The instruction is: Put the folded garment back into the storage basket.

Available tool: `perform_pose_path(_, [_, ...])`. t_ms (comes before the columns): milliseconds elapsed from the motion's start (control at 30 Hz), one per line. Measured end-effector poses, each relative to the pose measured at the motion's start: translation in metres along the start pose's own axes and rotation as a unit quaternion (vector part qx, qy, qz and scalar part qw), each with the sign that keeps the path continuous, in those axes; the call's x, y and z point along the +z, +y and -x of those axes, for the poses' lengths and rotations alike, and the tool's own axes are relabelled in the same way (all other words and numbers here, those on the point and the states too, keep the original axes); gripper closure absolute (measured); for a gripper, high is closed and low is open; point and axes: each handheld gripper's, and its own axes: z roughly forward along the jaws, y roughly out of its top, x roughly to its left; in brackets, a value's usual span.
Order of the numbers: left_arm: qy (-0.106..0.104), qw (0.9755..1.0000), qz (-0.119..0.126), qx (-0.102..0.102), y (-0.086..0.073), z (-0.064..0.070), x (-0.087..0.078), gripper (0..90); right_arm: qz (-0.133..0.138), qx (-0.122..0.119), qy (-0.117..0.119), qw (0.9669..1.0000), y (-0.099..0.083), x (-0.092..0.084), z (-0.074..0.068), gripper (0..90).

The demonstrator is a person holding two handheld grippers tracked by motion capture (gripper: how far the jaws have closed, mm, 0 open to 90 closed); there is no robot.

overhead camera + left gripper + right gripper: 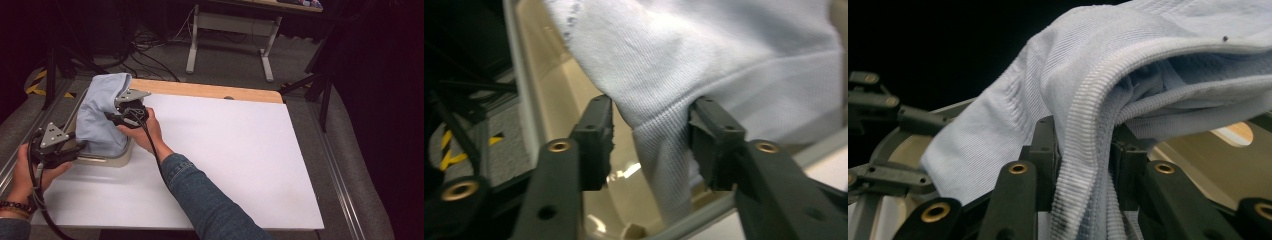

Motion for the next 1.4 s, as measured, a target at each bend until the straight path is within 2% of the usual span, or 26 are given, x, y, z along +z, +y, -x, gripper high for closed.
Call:
perform_pose_path(133, [-0.002,1.0000,0.001,-0.001,-0.001,-0.003,-0.001,45.4,-0.001,-0.006,0.001,1.0000,-0.001,-0.002,-0.003,70.2])
perform_pose_path(167, [0.002,1.0000,0.000,-0.001,-0.001,-0.003,-0.001,41.6,0.002,-0.001,0.007,1.0000,-0.002,-0.004,-0.004,70.2])
perform_pose_path(233, [0.005,1.0000,-0.002,0.004,-0.001,-0.003,-0.001,40.8,0.001,-0.001,0.007,1.0000,-0.002,-0.004,-0.004,70.2])
perform_pose_path(300, [0.012,0.9999,-0.001,0.003,0.000,-0.004,-0.001,35.3,-0.003,0.000,0.009,1.0000,-0.003,-0.004,-0.004,70.2])
perform_pose_path(333, [0.014,0.9999,0.003,-0.002,0.000,-0.004,-0.001,35.3,-0.003,0.001,0.008,1.0000,-0.003,-0.004,-0.004,70.1])
perform_pose_path(400, [0.010,0.9998,0.008,-0.015,0.000,-0.007,0.000,27.0,-0.003,0.000,0.000,1.0000,-0.002,-0.005,-0.004,70.1])
perform_pose_path(467, [0.008,0.9998,0.012,-0.013,0.001,-0.006,0.000,25.2,-0.005,-0.003,-0.008,0.9999,-0.002,-0.004,-0.004,70.0])
perform_pose_path(533, [-0.003,0.9990,0.040,-0.021,0.003,-0.007,-0.004,24.8,-0.009,-0.005,-0.007,0.9999,-0.003,-0.002,-0.005,69.9])
perform_pose_path(567, [-0.003,0.9990,0.040,-0.021,0.003,-0.007,-0.004,25.0,-0.009,-0.005,-0.007,0.9999,-0.003,-0.002,-0.005,69.9])
perform_pose_path(633, [-0.001,0.9980,0.058,-0.027,0.007,-0.007,-0.008,25.0,-0.016,-0.015,-0.014,0.9997,-0.004,0.001,-0.007,69.9])
perform_pose_path(667, [-0.003,0.9977,0.062,-0.028,0.008,-0.007,-0.009,24.9,-0.016,-0.013,-0.010,0.9997,-0.005,0.002,-0.007,69.9])
perform_pose_path(800, [-0.001,0.9977,0.066,-0.017,0.015,-0.005,-0.010,24.7,-0.016,-0.003,0.002,0.9999,-0.009,0.003,-0.009,70.0])
perform_pose_path(967, [-0.001,0.9966,0.079,-0.020,0.027,-0.004,-0.010,23.3,-0.020,-0.002,0.009,0.9998,-0.013,0.003,-0.012,69.9])
perform_pose_path(1167, [-0.009,0.9953,0.094,-0.020,0.056,-0.003,-0.003,22.9,-0.031,0.013,0.019,0.9993,-0.021,0.001,-0.009,69.6])
perform_pose_path(1333, [-0.015,0.9957,0.090,-0.017,0.067,-0.002,0.004,23.3,-0.031,0.006,0.017,0.9993,-0.023,-0.002,-0.011,69.8])
perform_pose_path(1400, [-0.007,0.9963,0.085,-0.013,0.071,0.000,0.007,23.5,-0.030,0.007,0.019,0.9993,-0.023,-0.003,-0.012,69.9])
